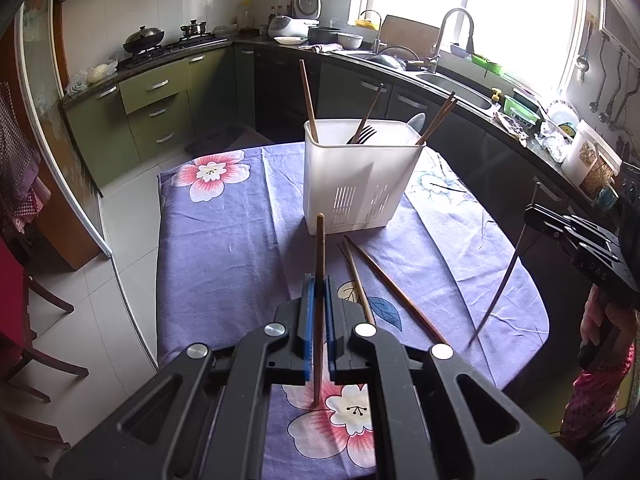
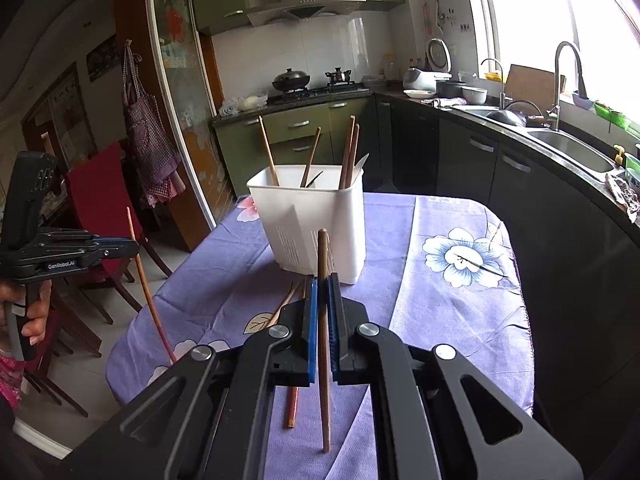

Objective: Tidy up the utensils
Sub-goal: 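Drop the chopstick into the holder with the left tool while the right tool grasps one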

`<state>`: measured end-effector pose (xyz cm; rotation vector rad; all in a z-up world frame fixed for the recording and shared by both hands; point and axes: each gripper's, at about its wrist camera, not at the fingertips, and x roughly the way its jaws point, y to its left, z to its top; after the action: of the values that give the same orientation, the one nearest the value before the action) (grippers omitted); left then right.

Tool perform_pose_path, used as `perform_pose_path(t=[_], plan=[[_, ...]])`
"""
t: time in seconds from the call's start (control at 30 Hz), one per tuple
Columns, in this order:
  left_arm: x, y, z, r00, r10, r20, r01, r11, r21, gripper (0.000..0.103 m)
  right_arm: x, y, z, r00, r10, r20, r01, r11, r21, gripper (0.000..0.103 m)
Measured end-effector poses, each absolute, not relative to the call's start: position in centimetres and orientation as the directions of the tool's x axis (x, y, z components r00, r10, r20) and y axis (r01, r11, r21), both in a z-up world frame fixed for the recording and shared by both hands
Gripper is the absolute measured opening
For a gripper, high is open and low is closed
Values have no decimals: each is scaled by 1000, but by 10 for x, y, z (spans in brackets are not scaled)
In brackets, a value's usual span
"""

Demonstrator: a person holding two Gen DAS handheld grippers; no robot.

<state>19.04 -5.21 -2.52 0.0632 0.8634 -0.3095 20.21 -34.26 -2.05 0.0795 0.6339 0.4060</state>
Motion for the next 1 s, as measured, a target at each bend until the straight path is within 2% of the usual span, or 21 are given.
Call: perform_pose_path(t=[0.4,0.67,1.0], plan=[[202,-66,1,627,-272,-730,315,945,-81,5,208,-348,32,766,416,-490,-369,909,195,6],[230,-77,53,660,-311,-684,338,936,-99,5,226,-336,71,772,429,-469,-399,902,168,6],[269,-99,135,778,-312,-545,339,939,-55,5,253,-334,111,792,440,-424,-404,898,176,6]])
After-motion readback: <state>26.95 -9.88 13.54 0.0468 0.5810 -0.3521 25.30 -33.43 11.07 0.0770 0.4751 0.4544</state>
